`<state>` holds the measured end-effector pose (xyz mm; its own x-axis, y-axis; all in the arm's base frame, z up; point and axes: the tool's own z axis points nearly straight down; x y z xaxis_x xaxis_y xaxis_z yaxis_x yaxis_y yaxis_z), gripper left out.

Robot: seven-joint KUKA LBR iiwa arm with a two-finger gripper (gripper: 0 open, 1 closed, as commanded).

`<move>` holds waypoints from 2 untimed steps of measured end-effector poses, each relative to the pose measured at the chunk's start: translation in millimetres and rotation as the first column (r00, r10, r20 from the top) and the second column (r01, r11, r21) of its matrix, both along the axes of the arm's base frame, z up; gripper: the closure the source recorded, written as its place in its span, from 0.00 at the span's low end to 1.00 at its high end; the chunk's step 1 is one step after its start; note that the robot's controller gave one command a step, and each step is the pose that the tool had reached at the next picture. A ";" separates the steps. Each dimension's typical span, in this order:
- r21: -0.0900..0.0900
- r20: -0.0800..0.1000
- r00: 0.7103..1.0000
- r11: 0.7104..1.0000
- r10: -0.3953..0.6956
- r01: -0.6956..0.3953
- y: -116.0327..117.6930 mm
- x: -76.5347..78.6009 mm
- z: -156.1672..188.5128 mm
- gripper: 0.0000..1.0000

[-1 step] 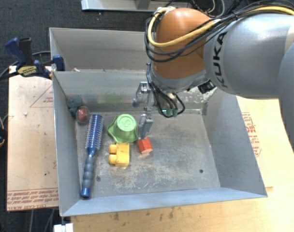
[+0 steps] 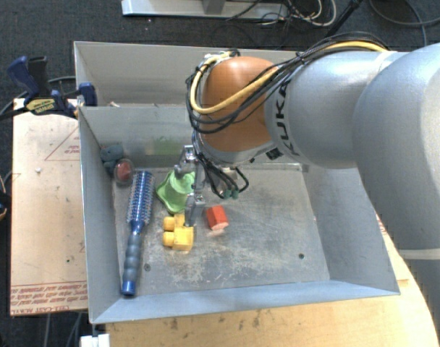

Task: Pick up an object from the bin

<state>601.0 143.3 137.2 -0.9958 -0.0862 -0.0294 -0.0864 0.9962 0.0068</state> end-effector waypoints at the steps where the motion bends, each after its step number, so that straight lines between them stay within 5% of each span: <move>1: -0.001 -0.004 1.000 1.000 -0.003 0.003 -0.8 -0.7 -2.7 1.00; 2: -0.009 -0.017 0.947 0.947 0.322 -0.322 27.6 -3.2 137.2 1.00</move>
Offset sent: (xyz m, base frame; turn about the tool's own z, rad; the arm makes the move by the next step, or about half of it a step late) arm 0.0000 0.0000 0.0000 0.0000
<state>597.7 170.9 274.3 -0.9155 -0.4022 -0.0112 -0.4022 0.9155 -0.0003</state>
